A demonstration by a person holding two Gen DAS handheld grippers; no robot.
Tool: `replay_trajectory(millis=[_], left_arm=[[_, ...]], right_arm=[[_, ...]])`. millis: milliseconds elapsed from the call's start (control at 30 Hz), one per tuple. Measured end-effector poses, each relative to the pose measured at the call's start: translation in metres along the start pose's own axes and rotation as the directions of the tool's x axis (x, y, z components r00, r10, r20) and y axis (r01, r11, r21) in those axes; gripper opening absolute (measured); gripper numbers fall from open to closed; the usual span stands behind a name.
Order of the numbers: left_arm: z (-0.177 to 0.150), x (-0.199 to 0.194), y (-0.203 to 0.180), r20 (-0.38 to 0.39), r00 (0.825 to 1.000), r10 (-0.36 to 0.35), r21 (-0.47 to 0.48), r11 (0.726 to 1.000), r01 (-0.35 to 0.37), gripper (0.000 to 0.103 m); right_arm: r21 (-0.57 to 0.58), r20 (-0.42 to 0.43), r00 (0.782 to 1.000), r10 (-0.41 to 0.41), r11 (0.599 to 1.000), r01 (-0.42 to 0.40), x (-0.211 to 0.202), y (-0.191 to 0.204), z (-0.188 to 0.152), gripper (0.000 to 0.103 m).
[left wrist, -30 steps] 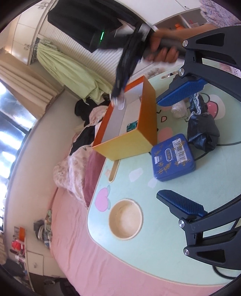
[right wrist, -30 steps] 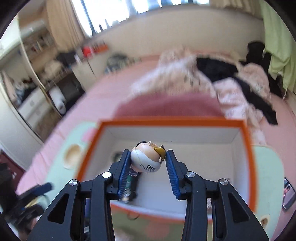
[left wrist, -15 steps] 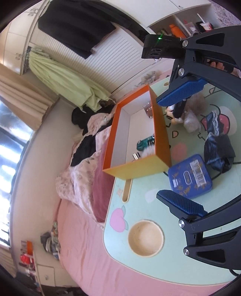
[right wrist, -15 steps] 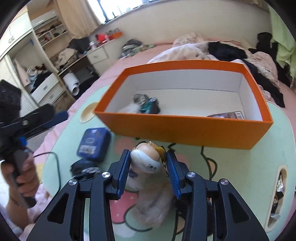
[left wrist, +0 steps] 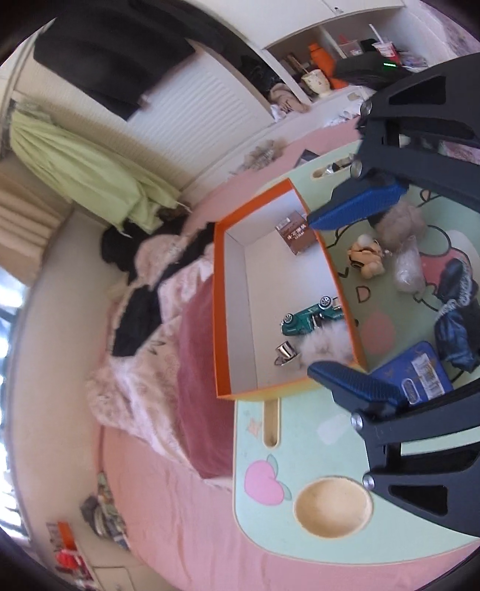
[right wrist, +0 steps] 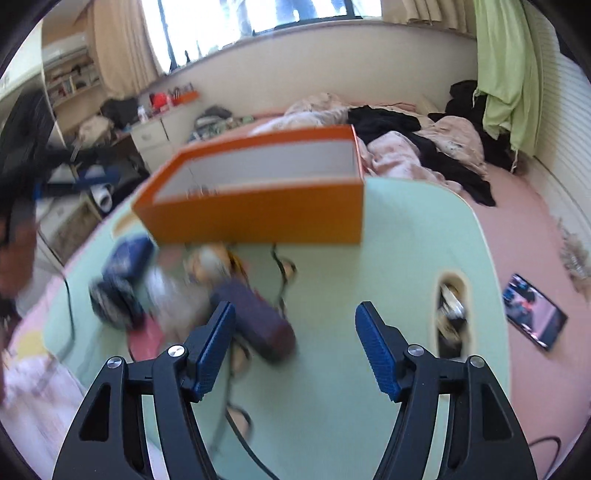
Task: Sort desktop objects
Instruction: 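Grasp the doll keychain in the box with the right tool and place it on the table, then grasp the green toy car with the left tool and set it on the table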
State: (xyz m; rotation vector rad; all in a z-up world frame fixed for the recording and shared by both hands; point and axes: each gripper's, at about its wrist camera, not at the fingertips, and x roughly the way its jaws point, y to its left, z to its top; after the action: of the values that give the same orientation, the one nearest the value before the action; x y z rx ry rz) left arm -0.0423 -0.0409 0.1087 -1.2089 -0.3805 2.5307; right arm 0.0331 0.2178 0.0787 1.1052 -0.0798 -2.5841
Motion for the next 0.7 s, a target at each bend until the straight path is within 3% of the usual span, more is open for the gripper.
replay_trajectory(millis=[133, 200, 267, 333, 467, 533, 633, 700], left_arm=[[0.017, 0.026, -0.006, -0.093, 0.995, 0.043, 0.002, 0.999, -0.043, 0.051], [0.02, 0.039, -0.011, -0.139, 0.99, 0.031, 0.019, 0.999, -0.028, 0.051], [0.021, 0.057, -0.014, -0.194, 0.979, 0.058, 0.028, 0.998, -0.053, 0.041], [0.019, 0.072, -0.016, -0.229, 0.969, 0.096, 0.044, 0.995, -0.088, 0.04], [0.016, 0.089, -0.021, -0.221, 0.953, 0.209, 0.109, 0.976, -0.189, 0.034], [0.018, 0.093, -0.024, -0.217, 0.945, 0.243, 0.135, 0.967, -0.218, 0.034], [0.017, 0.1, -0.031, -0.227, 0.921, 0.317, 0.224, 0.937, -0.268, 0.03], [0.018, 0.102, -0.034, -0.23, 0.914, 0.334, 0.273, 0.924, -0.268, 0.028]], right_arm=[[-0.08, -0.02, 1.0, -0.025, 0.997, 0.023, 0.007, 0.009, -0.024, 0.068], [-0.104, -0.026, 0.999, -0.037, 0.994, 0.034, 0.011, 0.012, -0.031, 0.068], [-0.134, -0.018, 0.998, -0.064, 0.989, 0.061, 0.014, 0.018, -0.033, 0.068], [-0.123, -0.022, 0.998, -0.062, 0.991, 0.059, 0.015, 0.018, -0.03, 0.068], [-0.12, -0.019, 0.998, -0.06, 0.991, 0.057, 0.013, 0.016, -0.032, 0.068], [-0.12, -0.018, 0.998, -0.059, 0.991, 0.057, 0.013, 0.015, -0.033, 0.068], [-0.118, -0.018, 0.998, -0.059, 0.991, 0.056, 0.013, 0.015, -0.035, 0.068], [-0.118, -0.018, 0.998, -0.058, 0.991, 0.056, 0.013, 0.015, -0.035, 0.068]])
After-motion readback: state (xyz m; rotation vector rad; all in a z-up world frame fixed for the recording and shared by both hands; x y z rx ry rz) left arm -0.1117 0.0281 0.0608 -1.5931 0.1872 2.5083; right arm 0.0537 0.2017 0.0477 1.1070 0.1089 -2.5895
